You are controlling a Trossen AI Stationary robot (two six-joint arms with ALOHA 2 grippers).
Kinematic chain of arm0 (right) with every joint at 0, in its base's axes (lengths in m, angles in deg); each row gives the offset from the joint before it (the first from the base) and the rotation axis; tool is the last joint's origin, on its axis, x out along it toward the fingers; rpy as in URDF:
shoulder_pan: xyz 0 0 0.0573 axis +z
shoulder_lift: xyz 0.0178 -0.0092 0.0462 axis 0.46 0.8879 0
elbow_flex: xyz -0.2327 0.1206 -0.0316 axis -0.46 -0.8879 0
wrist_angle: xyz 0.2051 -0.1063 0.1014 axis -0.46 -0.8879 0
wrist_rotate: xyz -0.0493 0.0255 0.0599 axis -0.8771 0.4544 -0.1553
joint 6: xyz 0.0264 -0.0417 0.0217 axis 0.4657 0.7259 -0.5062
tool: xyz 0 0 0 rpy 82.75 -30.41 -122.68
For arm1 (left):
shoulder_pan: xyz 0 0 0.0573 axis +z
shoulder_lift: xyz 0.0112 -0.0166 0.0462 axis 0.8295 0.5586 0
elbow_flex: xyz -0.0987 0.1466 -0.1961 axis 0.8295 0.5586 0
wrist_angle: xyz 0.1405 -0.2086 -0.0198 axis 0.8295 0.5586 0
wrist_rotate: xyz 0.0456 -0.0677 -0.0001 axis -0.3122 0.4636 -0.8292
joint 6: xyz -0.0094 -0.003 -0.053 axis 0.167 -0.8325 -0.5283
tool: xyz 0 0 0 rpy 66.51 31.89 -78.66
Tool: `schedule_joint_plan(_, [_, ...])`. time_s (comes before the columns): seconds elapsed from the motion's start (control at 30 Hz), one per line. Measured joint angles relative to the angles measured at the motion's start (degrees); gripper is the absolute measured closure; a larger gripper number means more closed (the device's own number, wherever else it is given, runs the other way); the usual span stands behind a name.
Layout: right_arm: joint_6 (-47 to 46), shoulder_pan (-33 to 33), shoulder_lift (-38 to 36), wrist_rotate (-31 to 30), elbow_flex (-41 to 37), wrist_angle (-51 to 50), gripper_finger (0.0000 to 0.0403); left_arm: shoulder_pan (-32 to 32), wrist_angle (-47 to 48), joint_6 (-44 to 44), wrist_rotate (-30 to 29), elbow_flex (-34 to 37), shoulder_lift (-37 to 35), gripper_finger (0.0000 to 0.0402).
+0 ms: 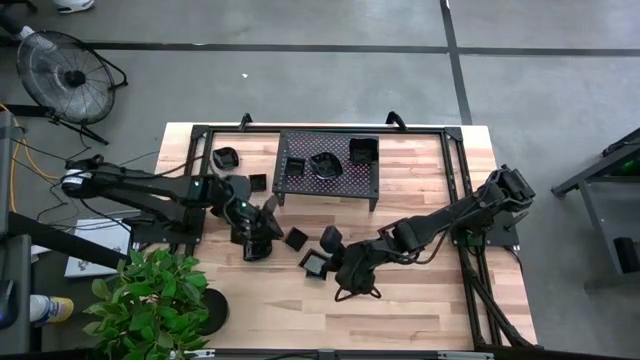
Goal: Pick & Place Mini shaped plates
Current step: Stack the square plate on the square plate on the shelf
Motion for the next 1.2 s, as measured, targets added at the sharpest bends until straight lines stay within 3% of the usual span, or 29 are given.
schedule_joint_plan(0.13, [0.1,-1.0,0.0,4.8,0.0,2.5,0.0402,-3.2,-4.9,3.5,-3.0,0.0,2.6,0.0325])
schedule_joint_plan(0.47, [1.2,-3.7,0.6,8.7,0.0,4.5,0.0402,-8.0,-14.0,8.4,-6.4,0.0,4.3,0.0325])
schedule_joint_plan(1.2, [6.1,-6.4,1.1,10.2,0.0,7.5,0.0403,-8.2,-13.7,7.8,-6.1,-0.1,7.1,0.0325])
